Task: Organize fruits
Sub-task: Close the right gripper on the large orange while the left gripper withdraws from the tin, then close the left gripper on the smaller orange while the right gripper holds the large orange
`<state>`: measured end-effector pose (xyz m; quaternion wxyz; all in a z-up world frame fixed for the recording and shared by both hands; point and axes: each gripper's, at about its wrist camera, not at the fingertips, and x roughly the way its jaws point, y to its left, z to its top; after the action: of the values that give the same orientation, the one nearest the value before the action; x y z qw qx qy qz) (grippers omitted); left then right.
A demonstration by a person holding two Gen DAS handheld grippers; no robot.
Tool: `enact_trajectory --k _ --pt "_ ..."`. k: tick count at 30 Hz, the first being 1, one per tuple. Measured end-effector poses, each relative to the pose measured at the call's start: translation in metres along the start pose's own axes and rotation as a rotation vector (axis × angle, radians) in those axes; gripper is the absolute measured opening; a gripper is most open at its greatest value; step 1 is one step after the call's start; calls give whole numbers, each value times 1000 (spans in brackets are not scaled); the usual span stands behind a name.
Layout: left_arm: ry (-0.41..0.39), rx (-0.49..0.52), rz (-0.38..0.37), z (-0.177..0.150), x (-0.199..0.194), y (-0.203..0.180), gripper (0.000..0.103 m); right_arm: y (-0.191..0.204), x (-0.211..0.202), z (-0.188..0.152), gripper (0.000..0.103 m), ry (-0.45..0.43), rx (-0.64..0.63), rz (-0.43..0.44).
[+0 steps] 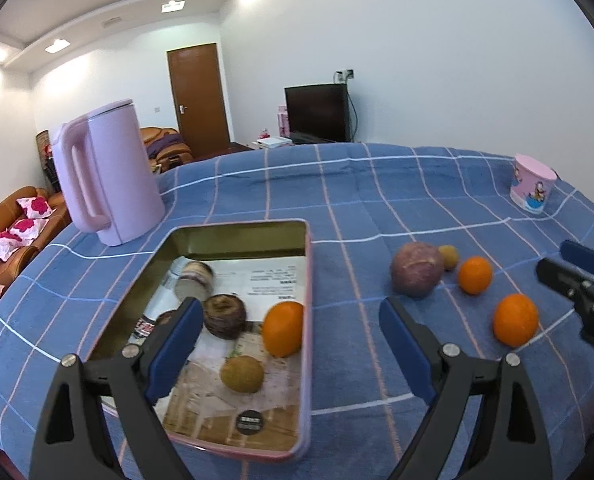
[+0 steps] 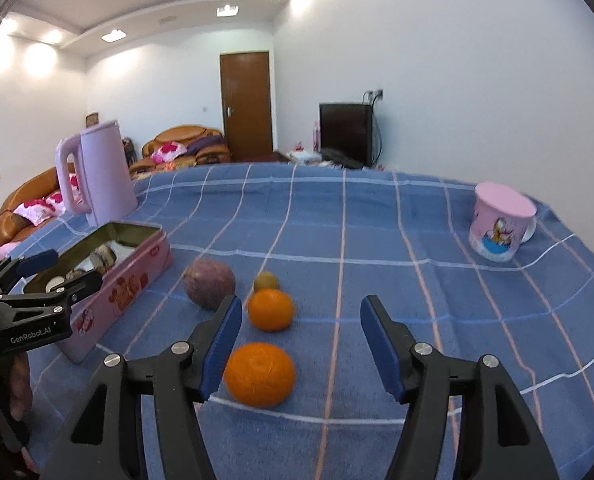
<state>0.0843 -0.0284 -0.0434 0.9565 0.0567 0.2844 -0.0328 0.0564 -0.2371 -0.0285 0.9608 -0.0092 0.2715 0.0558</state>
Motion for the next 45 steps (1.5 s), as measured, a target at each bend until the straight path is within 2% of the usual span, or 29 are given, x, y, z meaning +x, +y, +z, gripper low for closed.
enact_trajectory --k 20,21,27,36,38,40,44,45 --pt "16 42 -33 0 1 -23 92 9 54 -15 63 304 -7 105" --pt "15 45 -35 0 1 -25 92 8 54 -16 51 310 -3 118" --pt "6 78 -66 5 -2 -44 92 5 40 -14 48 249 -24 80" --pt "25 149 -147 18 6 -97 90 -46 38 0 48 186 26 -93" --pt "38 164 -162 21 11 -110 87 -58 39 2 48 183 49 -116" --pt "65 170 -189 23 17 -120 77 -69 40 1 48 177 74 -137" --pt "90 183 -216 27 27 -139 76 -77 39 1 48 162 111 -131" --pt "99 186 -220 27 29 -143 72 -78 38 1 48 159 115 -128"
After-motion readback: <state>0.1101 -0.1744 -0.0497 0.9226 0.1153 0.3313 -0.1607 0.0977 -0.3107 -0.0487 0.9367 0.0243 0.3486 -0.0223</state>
